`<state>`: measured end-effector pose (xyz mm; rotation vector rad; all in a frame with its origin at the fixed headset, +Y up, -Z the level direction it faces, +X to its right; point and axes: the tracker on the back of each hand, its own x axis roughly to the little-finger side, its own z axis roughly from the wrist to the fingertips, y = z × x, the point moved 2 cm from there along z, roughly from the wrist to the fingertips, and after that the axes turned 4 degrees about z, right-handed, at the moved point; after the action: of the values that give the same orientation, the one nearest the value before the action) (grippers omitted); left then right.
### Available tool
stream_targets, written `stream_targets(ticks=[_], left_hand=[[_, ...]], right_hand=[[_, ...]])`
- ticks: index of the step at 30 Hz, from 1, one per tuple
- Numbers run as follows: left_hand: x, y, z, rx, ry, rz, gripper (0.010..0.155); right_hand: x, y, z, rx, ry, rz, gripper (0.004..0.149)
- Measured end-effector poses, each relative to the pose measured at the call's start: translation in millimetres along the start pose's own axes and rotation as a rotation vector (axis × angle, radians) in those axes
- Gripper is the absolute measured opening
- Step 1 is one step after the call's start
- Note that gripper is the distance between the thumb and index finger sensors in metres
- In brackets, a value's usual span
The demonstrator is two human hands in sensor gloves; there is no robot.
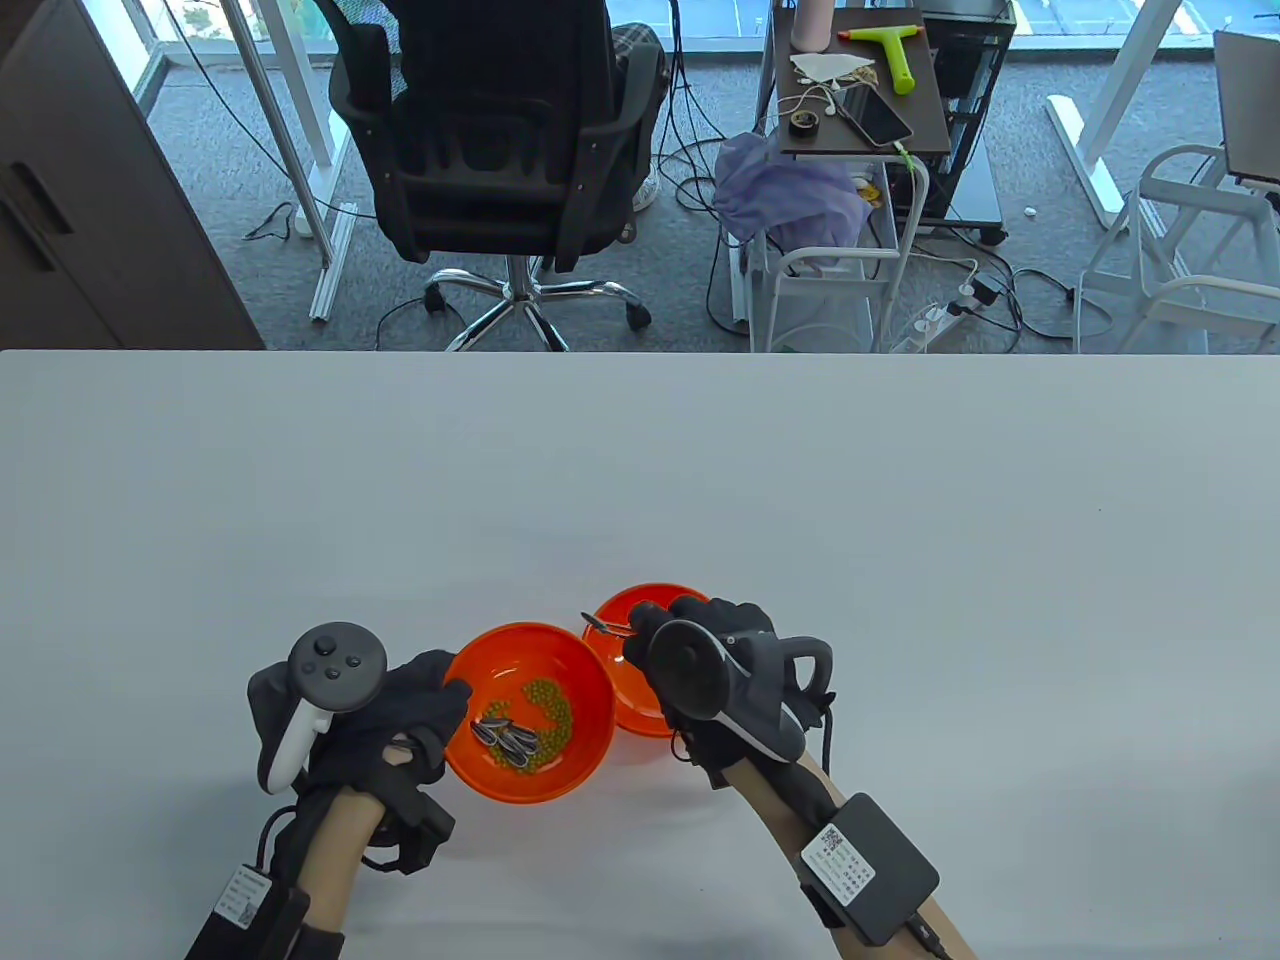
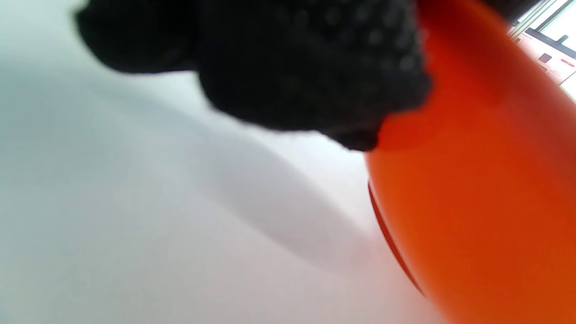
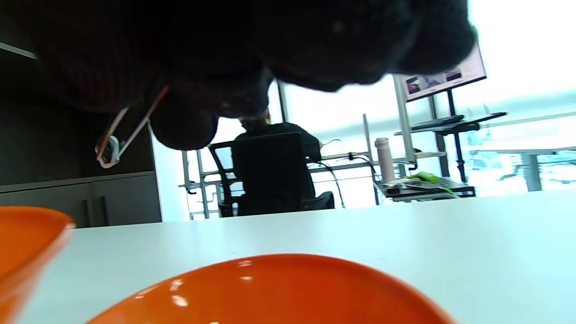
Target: Pick sunflower seeds with tweezers into bowl
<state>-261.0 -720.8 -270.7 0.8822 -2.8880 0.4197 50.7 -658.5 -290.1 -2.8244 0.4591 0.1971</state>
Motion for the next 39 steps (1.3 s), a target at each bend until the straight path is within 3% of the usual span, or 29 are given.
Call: stream_targets(ticks=[8, 21, 30, 39], left_hand=[[0.0, 0.1, 0.2, 0.001, 0.002, 0.002, 0.047], [0.5, 0.6, 0.1, -0.001, 0.006, 0.002, 0.047], [0.3, 0.0, 0.2, -0.001, 0.006, 0.001, 0.047], [-0.9, -1.7, 0.1, 0.003, 0.001, 0.003, 0.047]], right_hand=[[34.8, 28.1, 8.9, -0.129, 0.11, -0.106, 0.039], [33.4, 44.3, 6.8, -0.237, 0.114, -0.22, 0.043], [23.0, 22.9, 4.4, -0.145, 0.096, -0.056, 0.045], [-17.9, 5.8, -9.5, -0.098, -0.04, 0.071, 0.046]])
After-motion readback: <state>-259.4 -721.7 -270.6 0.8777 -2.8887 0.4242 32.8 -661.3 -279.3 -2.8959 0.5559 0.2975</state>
